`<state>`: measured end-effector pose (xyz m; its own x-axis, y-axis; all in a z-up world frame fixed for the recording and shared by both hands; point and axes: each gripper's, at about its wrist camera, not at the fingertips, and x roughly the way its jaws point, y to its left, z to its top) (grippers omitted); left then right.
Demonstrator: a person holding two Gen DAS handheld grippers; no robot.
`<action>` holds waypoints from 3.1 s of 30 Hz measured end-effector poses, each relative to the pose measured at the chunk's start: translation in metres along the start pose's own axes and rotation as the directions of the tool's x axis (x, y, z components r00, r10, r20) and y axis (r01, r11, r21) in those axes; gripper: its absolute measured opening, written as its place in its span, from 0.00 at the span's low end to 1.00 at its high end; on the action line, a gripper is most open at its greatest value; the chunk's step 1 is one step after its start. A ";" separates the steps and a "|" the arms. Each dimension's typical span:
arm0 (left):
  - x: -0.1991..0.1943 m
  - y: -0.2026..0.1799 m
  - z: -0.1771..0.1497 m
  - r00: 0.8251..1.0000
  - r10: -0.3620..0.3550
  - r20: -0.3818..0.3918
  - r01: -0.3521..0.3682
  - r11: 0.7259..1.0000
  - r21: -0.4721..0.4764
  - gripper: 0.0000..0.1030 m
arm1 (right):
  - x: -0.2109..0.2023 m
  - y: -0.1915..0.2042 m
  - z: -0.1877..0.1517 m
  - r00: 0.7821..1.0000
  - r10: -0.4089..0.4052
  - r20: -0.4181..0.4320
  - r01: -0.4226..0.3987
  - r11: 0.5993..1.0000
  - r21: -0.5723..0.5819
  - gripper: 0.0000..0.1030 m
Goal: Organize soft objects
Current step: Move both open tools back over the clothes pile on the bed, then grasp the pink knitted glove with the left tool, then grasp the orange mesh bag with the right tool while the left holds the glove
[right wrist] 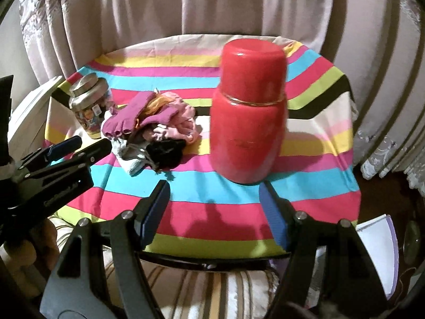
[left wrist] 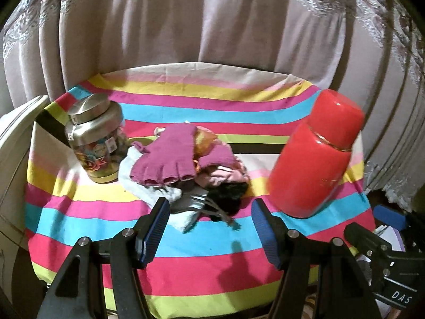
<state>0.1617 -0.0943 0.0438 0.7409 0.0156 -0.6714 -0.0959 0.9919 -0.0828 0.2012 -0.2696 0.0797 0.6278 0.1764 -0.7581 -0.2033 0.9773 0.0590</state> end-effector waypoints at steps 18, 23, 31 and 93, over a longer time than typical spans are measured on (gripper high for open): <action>0.051 0.037 0.000 0.997 0.051 -0.061 -0.055 0.996 -0.069 0.63 | 0.057 0.034 0.015 0.997 0.028 -0.077 -0.032 0.998 -0.058 0.70; 0.088 0.101 -0.004 0.981 -0.164 -0.108 0.109 0.912 -0.395 0.63 | 0.069 0.046 0.020 0.996 0.050 -0.071 -0.056 0.995 -0.083 0.70; 0.100 0.125 0.020 0.978 -0.206 -0.018 0.179 0.888 -0.425 0.63 | 0.091 0.069 0.032 0.994 0.091 -0.059 -0.098 0.985 -0.140 0.70; 0.093 0.144 -0.060 0.921 -0.171 -0.350 0.084 0.964 -0.251 0.28 | 0.156 0.113 0.005 0.886 0.365 -0.286 -0.372 0.928 0.032 0.71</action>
<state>0.1768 0.0426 -0.0742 0.4661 -0.1994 -0.8620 -0.1975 0.9263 -0.3210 0.2799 -0.1312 -0.0286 0.2668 0.4796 -0.8359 -0.3982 0.8448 0.3575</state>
